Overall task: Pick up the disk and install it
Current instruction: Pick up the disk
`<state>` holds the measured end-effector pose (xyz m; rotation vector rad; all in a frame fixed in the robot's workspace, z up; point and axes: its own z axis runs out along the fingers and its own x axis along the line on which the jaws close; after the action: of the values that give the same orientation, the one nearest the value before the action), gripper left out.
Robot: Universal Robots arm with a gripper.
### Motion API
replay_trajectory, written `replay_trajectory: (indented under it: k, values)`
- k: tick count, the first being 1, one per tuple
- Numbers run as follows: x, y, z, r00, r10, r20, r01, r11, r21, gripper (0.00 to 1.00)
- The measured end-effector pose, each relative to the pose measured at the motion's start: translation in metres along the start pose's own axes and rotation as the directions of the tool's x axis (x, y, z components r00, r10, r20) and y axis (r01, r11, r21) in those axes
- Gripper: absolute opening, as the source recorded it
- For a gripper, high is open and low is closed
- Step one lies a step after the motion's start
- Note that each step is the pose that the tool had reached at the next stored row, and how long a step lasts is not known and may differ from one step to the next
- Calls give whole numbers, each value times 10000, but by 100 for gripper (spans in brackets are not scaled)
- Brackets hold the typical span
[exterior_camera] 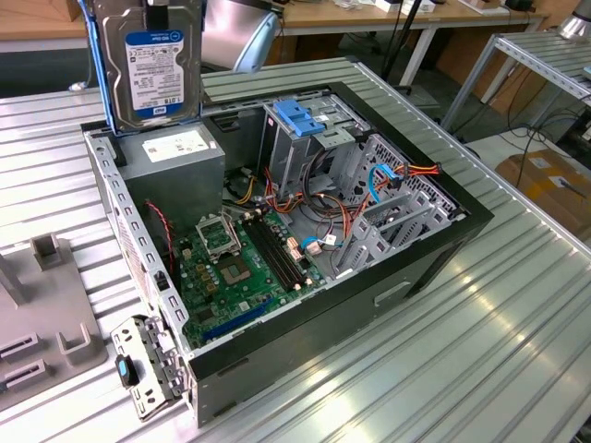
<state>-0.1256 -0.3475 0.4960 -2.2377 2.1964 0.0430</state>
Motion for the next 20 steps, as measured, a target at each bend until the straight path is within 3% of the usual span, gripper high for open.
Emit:
replay_trajectory:
  k: [6, 11, 17, 20]
  values:
    - [3, -147, -2, 10000, 0, -1, 0, 10000, 0, 35]
    - [6, -324, -5, 10000, 1, -1, -1, 10000, 0, 35]
    - [9, -463, -8, 10000, 1, -1, -1, 10000, -1, 35]
    - [10, -496, -8, 10000, 0, 0, 0, 10000, 0, 35]
